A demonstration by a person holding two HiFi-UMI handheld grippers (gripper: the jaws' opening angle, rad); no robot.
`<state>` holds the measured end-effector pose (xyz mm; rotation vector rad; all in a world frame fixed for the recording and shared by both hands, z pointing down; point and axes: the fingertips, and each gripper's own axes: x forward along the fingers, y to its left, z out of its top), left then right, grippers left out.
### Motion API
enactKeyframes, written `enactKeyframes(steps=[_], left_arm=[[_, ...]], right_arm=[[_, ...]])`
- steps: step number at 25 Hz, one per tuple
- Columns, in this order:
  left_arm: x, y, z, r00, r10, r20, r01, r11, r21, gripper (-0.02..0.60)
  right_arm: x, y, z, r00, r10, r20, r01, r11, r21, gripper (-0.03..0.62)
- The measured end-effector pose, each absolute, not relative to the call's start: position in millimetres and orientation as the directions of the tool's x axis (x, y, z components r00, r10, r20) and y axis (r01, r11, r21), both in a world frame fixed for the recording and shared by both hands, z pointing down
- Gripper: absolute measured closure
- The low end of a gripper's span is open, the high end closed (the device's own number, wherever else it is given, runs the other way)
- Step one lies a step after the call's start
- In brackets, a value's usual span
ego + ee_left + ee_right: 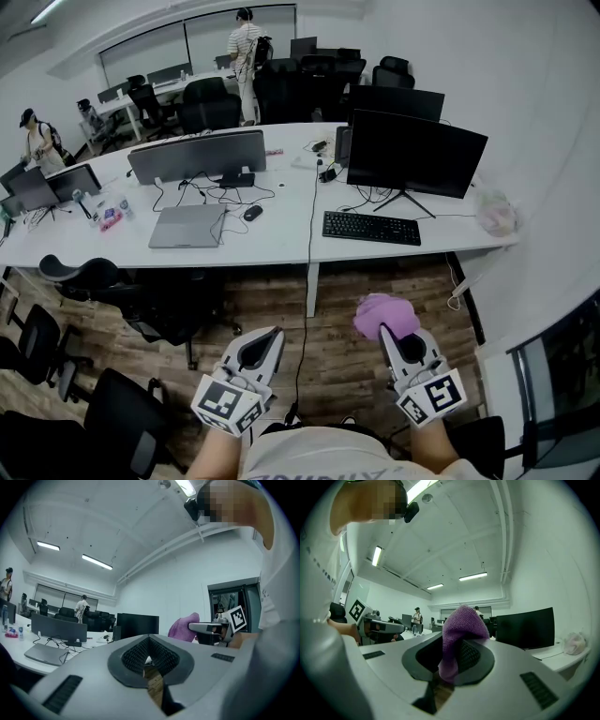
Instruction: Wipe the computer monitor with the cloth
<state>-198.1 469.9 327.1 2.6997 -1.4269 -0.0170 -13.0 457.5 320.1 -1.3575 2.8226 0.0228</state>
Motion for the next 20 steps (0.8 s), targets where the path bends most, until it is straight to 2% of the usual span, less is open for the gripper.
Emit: enactKeyframes(steps=[6, 12, 20], left_arm=[[-233, 457, 341, 0.561, -0.828, 0.015, -0.826, -0.559, 0.076, 0.577], [-227, 442, 342, 0.616, -0.787, 0.036, -0.786, -0.612, 0.086, 0.577], [-223, 391, 342, 0.622, -0.782, 0.037, -0.782, -0.617, 0.090, 0.577]], right_arm=[[-38, 452, 330, -0.583, -0.812, 0.005, -0.812, 0.583, 0.027, 0.539], [-40, 437, 329, -0.546, -0.837, 0.018, -0.837, 0.547, 0.010, 0.539], [-40, 382, 337, -0.549, -0.836, 0.009, -0.836, 0.549, -0.008, 0.539]])
